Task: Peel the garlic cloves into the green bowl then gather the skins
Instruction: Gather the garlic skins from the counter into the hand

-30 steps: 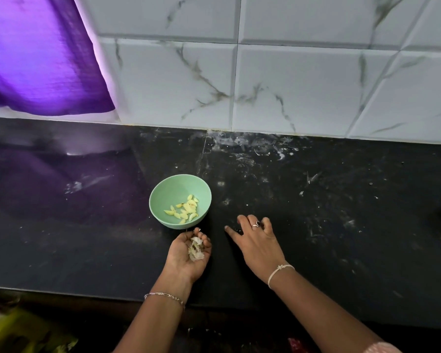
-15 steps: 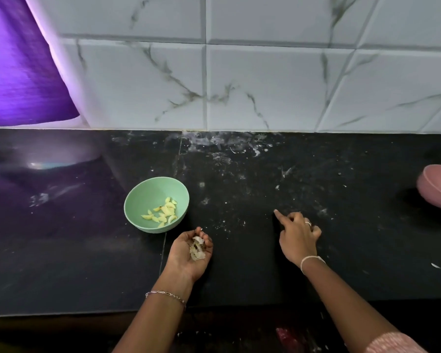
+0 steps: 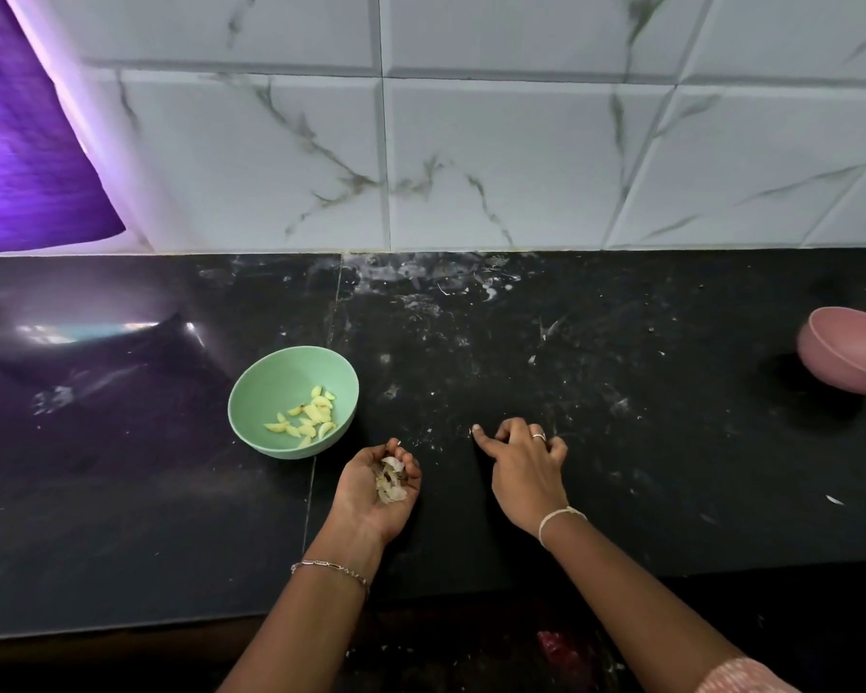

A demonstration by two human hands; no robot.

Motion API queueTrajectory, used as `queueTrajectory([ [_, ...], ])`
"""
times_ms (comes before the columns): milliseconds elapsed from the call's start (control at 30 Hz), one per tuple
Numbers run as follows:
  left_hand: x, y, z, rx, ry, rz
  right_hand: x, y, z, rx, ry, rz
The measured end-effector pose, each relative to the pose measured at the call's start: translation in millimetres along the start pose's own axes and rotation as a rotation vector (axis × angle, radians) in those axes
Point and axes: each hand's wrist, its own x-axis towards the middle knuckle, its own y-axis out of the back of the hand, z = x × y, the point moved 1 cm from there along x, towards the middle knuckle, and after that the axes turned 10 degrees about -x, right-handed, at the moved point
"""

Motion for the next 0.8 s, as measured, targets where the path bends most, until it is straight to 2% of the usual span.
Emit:
queueTrajectory([
  [167, 2, -3, -3, -0.001, 0.007, 0.004, -3, 4, -9, -0.158, 0.088, 0.045],
  [300, 3, -4, -1, 0.014, 0.011, 0.001, -5, 12, -16, -0.436, 0.23, 0.081],
  [367, 3, -4, -1, 0.017, 0.013, -0.004, -3, 17, -18, -0.422, 0.214, 0.033],
  [433, 4, -4, -2, 0.019, 0.018, -0.004, 7, 11, -10, -0.193, 0.072, -0.106],
  [500, 6, -4, -3, 0.024, 0.02, -0.002, 13, 16, -3, 0.362, -0.134, -0.301],
  [567, 6, -4, -4, 0.029, 0.026, -0.011, 10, 26, -4, 0.911, -0.202, -0.404],
  [600, 6, -4, -4, 0.032, 0.029, -0.017, 7, 33, -5, 1.068, -0.209, -0.426],
  [667, 6, -4, -5, 0.041, 0.032, -0.024, 1, 49, -10, 1.205, -0.172, -0.448],
  [800, 6, -5, -3, 0.034, 0.046, -0.045, -9, 70, -30, 1.206, -0.045, -0.424],
])
